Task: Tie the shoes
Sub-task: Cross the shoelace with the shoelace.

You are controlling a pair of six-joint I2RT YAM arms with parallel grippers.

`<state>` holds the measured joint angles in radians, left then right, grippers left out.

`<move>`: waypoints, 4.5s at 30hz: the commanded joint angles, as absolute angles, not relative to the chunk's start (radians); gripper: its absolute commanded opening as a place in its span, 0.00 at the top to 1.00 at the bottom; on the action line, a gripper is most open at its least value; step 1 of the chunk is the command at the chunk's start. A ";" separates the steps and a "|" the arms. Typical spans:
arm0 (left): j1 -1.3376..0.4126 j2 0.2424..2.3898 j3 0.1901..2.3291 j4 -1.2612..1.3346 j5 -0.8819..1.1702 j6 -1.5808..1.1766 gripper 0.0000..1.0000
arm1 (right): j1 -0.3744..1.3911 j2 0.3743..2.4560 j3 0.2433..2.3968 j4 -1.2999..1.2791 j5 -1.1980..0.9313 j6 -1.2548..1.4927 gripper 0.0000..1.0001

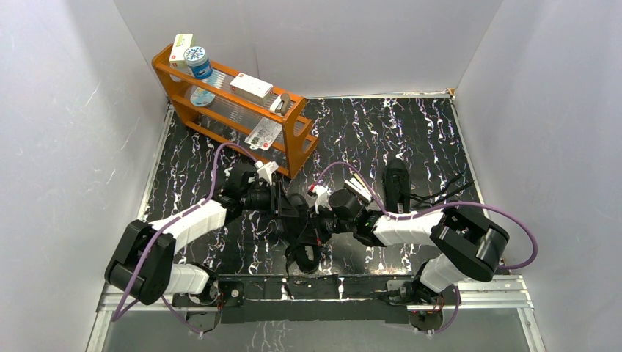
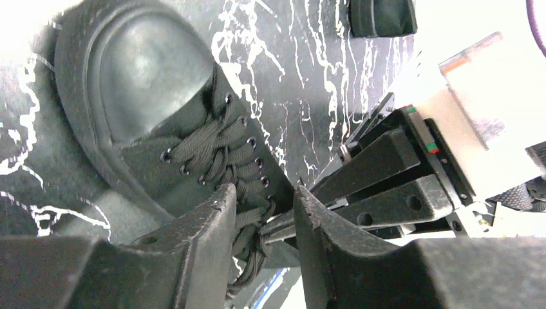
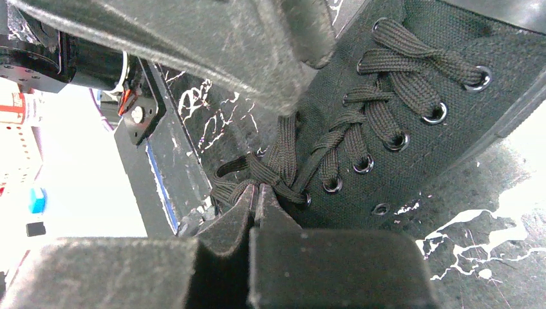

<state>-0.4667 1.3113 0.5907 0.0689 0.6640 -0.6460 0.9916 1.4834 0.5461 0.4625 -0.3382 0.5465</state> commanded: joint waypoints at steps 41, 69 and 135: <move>-0.545 1.545 0.652 -0.077 0.907 -0.556 0.81 | 0.994 1.465 0.586 0.407 -0.184 0.571 1.00; -0.609 1.356 0.681 -0.078 0.565 -0.447 1.00 | 0.759 1.281 0.671 0.162 -0.503 0.289 0.54; -0.756 1.216 0.613 -0.044 0.195 -0.501 1.00 | 0.766 1.584 0.602 0.683 -0.861 0.420 1.00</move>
<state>-0.7559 1.2385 0.6163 -0.0597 0.2932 -0.4770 0.7502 1.6077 0.6132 0.6056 -0.8150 0.3904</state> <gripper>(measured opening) 0.010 0.011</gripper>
